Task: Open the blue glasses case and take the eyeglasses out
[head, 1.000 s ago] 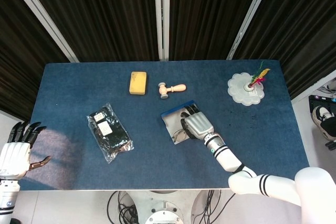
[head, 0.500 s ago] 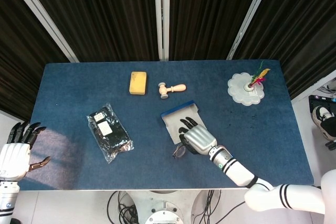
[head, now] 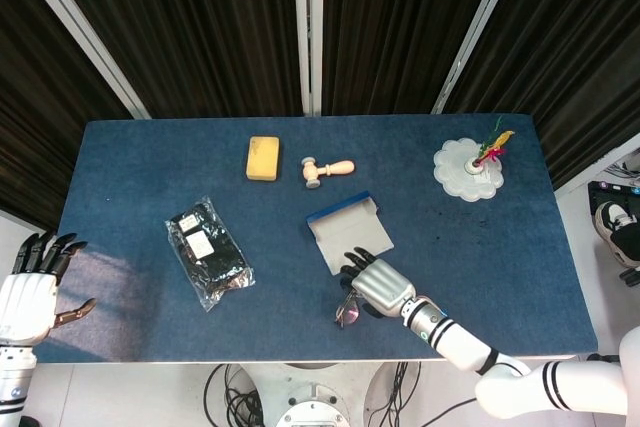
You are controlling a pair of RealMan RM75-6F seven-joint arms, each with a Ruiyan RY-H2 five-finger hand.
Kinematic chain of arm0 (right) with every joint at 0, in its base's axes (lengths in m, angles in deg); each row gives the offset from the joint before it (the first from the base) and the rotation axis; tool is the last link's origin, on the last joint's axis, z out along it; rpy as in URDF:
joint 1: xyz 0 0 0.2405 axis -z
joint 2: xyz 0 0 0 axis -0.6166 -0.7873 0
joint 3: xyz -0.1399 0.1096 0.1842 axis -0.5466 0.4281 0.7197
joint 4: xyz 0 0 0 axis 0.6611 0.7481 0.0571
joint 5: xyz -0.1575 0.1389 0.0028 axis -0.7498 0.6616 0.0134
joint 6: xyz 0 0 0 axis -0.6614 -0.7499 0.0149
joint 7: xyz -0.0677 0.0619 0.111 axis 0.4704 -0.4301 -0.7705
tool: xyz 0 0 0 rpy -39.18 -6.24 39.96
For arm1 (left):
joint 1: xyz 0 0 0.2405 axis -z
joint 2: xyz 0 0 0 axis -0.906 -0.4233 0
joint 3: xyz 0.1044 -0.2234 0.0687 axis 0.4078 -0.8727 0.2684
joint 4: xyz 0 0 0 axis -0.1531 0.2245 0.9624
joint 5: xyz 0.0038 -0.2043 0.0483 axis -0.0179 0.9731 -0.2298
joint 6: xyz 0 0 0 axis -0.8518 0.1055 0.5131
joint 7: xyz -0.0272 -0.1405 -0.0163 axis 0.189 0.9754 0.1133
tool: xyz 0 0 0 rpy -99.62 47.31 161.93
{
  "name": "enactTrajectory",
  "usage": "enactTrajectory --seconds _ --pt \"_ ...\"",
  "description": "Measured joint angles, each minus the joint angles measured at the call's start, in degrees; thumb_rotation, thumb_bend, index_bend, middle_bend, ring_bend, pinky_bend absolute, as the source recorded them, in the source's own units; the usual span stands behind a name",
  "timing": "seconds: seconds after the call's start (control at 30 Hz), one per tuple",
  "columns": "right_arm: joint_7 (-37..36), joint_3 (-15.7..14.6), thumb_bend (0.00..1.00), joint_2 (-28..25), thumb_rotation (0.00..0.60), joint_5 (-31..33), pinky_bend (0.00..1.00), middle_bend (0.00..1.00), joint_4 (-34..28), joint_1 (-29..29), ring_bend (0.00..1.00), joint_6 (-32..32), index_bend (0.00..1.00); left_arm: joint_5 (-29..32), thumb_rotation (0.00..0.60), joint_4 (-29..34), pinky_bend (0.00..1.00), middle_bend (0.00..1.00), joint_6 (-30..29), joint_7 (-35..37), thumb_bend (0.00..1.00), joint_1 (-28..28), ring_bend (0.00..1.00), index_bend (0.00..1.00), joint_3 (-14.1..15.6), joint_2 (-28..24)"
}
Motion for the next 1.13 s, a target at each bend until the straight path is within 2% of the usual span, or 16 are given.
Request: enactTrajectory --seconds 0.17,0.27,0.47,0.6,0.8,0.93,1.13 --pt "-1.1 0.5 0.14 -1.8 0.6 -0.3 0.0 0.13 -2.0 1.2 0.0 -2.6 0.0 0.0 0.6 -0.1 0.0 0.12 0.0 0.2 0.07 0.1 0.02 0.21 -0.1 0.1" --pt "-2.2 0.9 0.16 -3.7 0.6 -1.2 0.0 0.13 -2.9 3.1 0.0 -6.7 0.0 0.0 0.6 -0.4 0.0 0.12 0.3 0.5 0.07 0.2 0.02 0.21 -0.2 0.1" --pt "-4.7 1.8 0.26 -9.0 0.6 -2.9 0.0 0.13 -3.4 10.2 0.0 -20.5 0.0 1.0 0.6 -1.7 0.0 0.12 1.1 1.8 0.07 0.7 0.02 0.21 -0.6 0.8" --pt "-9.1 2.0 0.27 -13.3 0.6 -4.6 0.0 0.1 -3.3 17.3 0.0 -30.3 0.0 1.5 0.6 -2.4 0.0 0.12 1.9 2.4 0.07 1.0 0.02 0.21 -0.8 1.2" --pt "-18.1 0.4 0.27 -17.8 0.6 -7.5 0.0 0.08 -2.2 25.5 0.0 -36.7 0.0 3.1 0.6 -3.1 0.0 0.12 3.1 3.1 0.07 1.1 0.02 0.21 -0.8 1.6" --pt "-22.2 -1.3 0.27 -18.6 0.6 -9.3 0.0 0.07 -0.7 31.4 0.0 -41.4 0.0 3.2 0.6 -3.0 0.0 0.12 2.9 2.9 0.07 0.7 0.02 0.21 -0.5 1.9" --pt "-25.8 -2.8 0.27 -18.9 0.6 -11.1 0.0 0.07 1.5 36.2 0.0 -43.4 0.0 2.7 0.6 -3.2 0.0 0.12 2.3 2.6 0.07 0.4 0.02 0.21 -0.3 2.4"
